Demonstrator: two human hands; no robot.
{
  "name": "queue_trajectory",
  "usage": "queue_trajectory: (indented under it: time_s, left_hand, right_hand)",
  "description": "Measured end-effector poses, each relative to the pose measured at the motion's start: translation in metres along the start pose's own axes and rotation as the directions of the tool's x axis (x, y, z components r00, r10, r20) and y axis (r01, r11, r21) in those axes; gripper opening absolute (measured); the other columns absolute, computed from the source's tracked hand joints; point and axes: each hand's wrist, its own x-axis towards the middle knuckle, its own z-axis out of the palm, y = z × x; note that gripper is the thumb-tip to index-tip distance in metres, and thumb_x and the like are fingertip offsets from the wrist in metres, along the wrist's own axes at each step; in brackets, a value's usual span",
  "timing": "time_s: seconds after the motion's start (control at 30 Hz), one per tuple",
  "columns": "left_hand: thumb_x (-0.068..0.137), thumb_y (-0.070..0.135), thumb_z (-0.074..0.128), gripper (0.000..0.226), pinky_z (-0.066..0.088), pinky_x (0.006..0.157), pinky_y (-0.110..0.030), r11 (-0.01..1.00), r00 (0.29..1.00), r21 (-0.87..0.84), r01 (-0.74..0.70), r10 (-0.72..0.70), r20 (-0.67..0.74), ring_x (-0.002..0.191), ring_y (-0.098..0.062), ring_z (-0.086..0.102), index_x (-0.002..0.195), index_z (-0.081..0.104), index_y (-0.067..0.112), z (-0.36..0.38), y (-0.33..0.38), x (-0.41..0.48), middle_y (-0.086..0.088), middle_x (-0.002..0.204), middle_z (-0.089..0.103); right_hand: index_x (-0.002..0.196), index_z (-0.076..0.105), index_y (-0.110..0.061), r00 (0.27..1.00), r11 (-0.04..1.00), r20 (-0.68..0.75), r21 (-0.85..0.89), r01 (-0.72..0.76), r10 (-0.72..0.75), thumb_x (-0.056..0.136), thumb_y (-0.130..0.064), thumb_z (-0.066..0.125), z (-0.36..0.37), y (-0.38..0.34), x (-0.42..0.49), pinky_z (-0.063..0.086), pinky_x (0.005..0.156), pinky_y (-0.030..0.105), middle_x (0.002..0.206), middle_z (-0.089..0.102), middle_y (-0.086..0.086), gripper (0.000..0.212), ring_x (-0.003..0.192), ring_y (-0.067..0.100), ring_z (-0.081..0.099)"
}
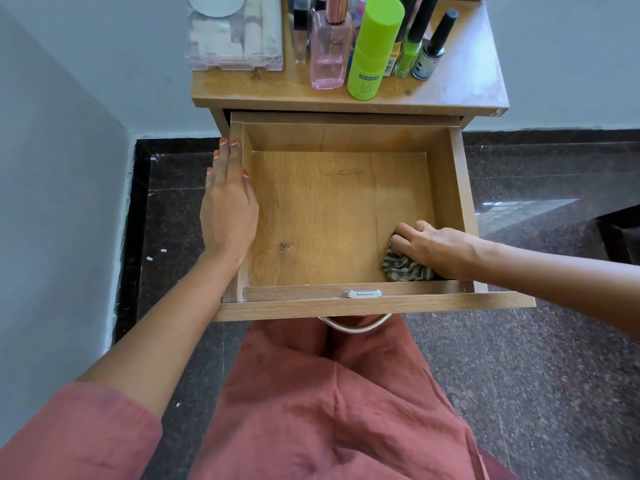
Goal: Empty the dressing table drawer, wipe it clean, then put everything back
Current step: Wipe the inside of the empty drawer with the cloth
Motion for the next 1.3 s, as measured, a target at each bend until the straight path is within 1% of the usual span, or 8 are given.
queue_trajectory:
  time_s: [0.43, 0.6, 0.67, 0.73, 0.83, 0.9, 1.07, 1.3]
  left_hand:
    - [0.100, 0.014, 0.025, 0.045, 0.026, 0.115, -0.041, 1.000, 1.000, -0.004, 0.015, -0.015, 0.023, 0.143, -0.023, 0.017, 0.145, 0.022, 0.012, -0.002, 0.001, 0.000, -0.006, 0.155, 0.017]
    - [0.100, 0.015, 0.025, 0.045, 0.026, 0.115, -0.040, 1.000, 1.000, 0.001, 0.012, -0.012, 0.022, 0.143, -0.023, 0.017, 0.145, 0.023, 0.011, -0.001, 0.001, -0.001, -0.006, 0.155, 0.017]
    - [0.100, 0.015, 0.025, 0.045, 0.026, 0.115, -0.040, 1.000, 1.000, 0.003, 0.011, -0.011, 0.024, 0.143, -0.023, 0.017, 0.145, 0.023, 0.011, -0.001, 0.001, -0.001, -0.006, 0.155, 0.017]
    - [0.100, 0.015, 0.025, 0.045, 0.026, 0.115, -0.040, 1.000, 1.000, 0.001, 0.010, -0.010, 0.024, 0.143, -0.023, 0.017, 0.145, 0.023, 0.011, -0.002, 0.000, -0.001, -0.006, 0.155, 0.017]
    - [0.100, 0.015, 0.025, 0.045, 0.027, 0.115, -0.041, 1.000, 1.000, 0.003, 0.011, -0.011, 0.020, 0.143, -0.023, 0.017, 0.145, 0.023, 0.012, -0.001, 0.000, 0.000, -0.006, 0.155, 0.017]
    - [0.100, 0.015, 0.025, 0.045, 0.028, 0.114, -0.041, 1.000, 1.000, 0.007, 0.011, -0.012, 0.019, 0.143, -0.024, 0.017, 0.145, 0.023, 0.012, -0.001, 0.000, 0.000, -0.006, 0.155, 0.017]
    - [0.100, 0.014, 0.025, 0.045, 0.030, 0.113, -0.043, 1.000, 1.000, -0.004, 0.008, -0.008, 0.021, 0.142, -0.025, 0.018, 0.145, 0.023, 0.011, -0.001, 0.000, 0.000, -0.007, 0.154, 0.018]
    - [0.100, 0.014, 0.025, 0.045, 0.028, 0.114, -0.042, 1.000, 1.000, -0.003, 0.009, -0.009, 0.019, 0.143, -0.024, 0.017, 0.145, 0.023, 0.011, -0.001, 0.000, 0.001, -0.006, 0.155, 0.018]
  right_hand:
    - [0.135, 0.025, -0.009, 0.996, 0.997, -0.054, -0.020, -0.069, 0.068, 0.087, 0.003, 0.047, -0.015, 0.020, 0.013, 0.053, 0.073, 0.028, 0.131, 0.034, 0.011, 0.053, 0.109, 0.024, 0.046]
    - [0.119, 0.048, -0.006, 0.995, 0.991, -0.099, -0.130, 0.001, -0.014, 0.070, 0.014, 0.045, 0.010, 0.007, -0.002, 0.036, 0.044, 0.017, 0.106, 0.053, 0.007, 0.053, 0.082, 0.019, 0.057]
    - [0.105, 0.057, -0.005, 0.996, 0.988, -0.085, -0.154, -0.002, -0.011, 0.060, 0.020, 0.034, 0.016, 0.007, -0.003, 0.027, 0.037, 0.017, 0.091, 0.057, 0.006, 0.057, 0.068, 0.018, 0.057]
    - [0.097, 0.062, -0.005, 0.982, 0.984, -0.185, -0.178, -0.004, -0.030, 0.054, 0.020, 0.025, 0.010, 0.003, -0.005, 0.023, 0.035, 0.016, 0.082, 0.058, 0.005, 0.062, 0.061, 0.016, 0.056]
    - [0.128, 0.036, -0.005, 0.987, 0.991, -0.155, -0.130, 0.027, -0.048, 0.068, 0.022, 0.023, 0.014, 0.001, -0.003, 0.044, 0.054, 0.021, 0.117, 0.045, 0.009, 0.066, 0.097, 0.022, 0.052]
    - [0.133, 0.025, -0.008, 0.997, 0.999, -0.076, -0.043, 0.007, -0.010, 0.079, 0.019, 0.032, 0.005, 0.003, -0.002, 0.051, 0.065, 0.025, 0.125, 0.036, 0.009, 0.061, 0.108, 0.023, 0.045]
    - [0.136, 0.024, -0.012, 0.997, 0.995, -0.030, 0.070, -0.073, 0.075, 0.086, -0.002, 0.054, -0.016, 0.021, 0.011, 0.053, 0.078, 0.030, 0.135, 0.030, 0.011, 0.059, 0.118, 0.027, 0.041]
    - [0.140, 0.028, -0.015, 0.944, 0.898, -0.124, 0.369, -0.241, 0.305, 0.083, -0.006, 0.060, -0.023, 0.044, 0.027, 0.047, 0.095, 0.049, 0.144, 0.028, 0.016, 0.066, 0.129, 0.036, 0.034]
